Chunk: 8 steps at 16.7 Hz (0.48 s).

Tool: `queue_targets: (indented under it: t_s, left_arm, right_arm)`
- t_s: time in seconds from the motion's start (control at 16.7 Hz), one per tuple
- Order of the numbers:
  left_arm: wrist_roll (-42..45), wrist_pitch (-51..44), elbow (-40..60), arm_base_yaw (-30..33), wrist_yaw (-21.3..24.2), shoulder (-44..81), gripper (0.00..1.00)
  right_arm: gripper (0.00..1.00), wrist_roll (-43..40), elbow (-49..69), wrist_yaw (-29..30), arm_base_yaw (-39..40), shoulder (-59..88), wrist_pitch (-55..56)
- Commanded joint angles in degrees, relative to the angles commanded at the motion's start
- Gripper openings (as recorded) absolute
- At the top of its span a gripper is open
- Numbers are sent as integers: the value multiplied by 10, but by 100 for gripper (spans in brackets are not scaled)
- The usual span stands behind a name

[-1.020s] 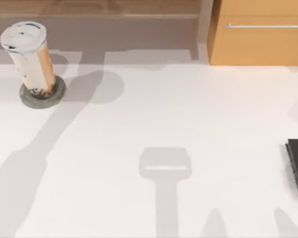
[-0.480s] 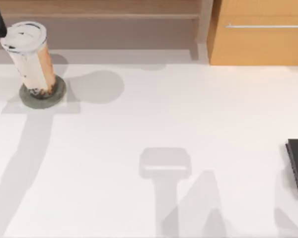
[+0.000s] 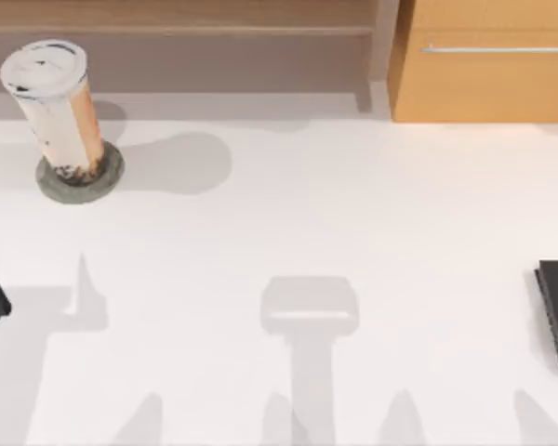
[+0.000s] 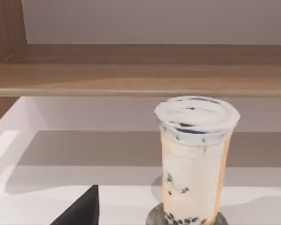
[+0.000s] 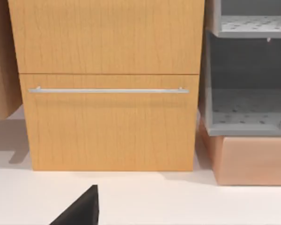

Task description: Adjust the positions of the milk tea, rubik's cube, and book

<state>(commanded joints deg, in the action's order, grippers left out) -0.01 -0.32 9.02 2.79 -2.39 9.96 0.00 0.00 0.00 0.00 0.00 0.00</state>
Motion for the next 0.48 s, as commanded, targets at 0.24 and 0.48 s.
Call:
queue_targets:
  t_s: [0.24,0.48]
  left_arm:
    - [0,1,-83,-25,22,-91,100]
    - [0,3,-90,-28,24,-100,100]
  right_arm:
    - [100,0,0,0,0,0,0]
    - [100,0,0,0,0,0,0]
